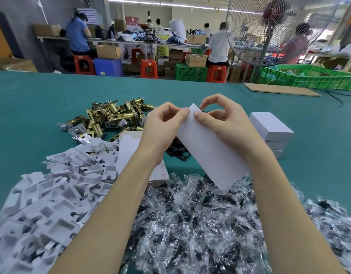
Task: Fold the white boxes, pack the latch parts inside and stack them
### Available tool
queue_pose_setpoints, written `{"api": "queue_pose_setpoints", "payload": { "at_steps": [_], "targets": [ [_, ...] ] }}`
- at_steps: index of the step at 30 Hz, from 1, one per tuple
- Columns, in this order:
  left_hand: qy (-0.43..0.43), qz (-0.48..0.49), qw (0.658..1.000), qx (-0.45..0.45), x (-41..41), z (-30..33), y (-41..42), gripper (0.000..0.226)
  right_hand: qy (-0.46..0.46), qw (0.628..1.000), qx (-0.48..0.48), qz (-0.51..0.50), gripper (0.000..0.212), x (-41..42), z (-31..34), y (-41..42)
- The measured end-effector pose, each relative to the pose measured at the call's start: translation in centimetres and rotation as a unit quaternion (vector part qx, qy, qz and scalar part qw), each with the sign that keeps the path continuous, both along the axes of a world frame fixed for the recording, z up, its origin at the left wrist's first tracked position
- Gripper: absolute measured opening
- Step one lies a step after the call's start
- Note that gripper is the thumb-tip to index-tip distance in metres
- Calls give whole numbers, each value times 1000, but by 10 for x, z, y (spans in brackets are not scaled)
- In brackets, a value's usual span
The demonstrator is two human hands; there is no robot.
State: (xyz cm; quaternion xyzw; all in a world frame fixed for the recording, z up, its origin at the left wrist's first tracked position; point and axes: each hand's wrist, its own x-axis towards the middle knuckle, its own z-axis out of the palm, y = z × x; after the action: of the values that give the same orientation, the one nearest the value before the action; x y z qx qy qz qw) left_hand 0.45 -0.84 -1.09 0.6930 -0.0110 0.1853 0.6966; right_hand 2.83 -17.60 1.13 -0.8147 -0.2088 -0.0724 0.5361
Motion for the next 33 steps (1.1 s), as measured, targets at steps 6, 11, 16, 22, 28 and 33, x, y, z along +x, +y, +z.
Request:
{"api": "queue_pose_setpoints", "payload": {
  "at_steps": [6,11,16,22,28,33],
  "targets": [
    [-26,-12,999,19,1,-1,0,36,11,1000,17,22,12,-1,1,-1],
    [-51,-11,999,-1,3,-6,-2,6,15,999,27,32,12,1,-2,2],
    [-39,-49,998,-26,2,-8,-6,14,21,998,49,29,13,4,-4,-1],
    [-36,-110,993,16,2,-8,-7,25,36,996,74,15,10,8,-5,-8],
    [-67,-153,981,96,4,-11,-7,39,92,989,112,-1,10,6,-1,-17],
    [4,-71,996,53,8,-22,2,20,232,960,115,101,22,11,-5,-26]
  ]
}}
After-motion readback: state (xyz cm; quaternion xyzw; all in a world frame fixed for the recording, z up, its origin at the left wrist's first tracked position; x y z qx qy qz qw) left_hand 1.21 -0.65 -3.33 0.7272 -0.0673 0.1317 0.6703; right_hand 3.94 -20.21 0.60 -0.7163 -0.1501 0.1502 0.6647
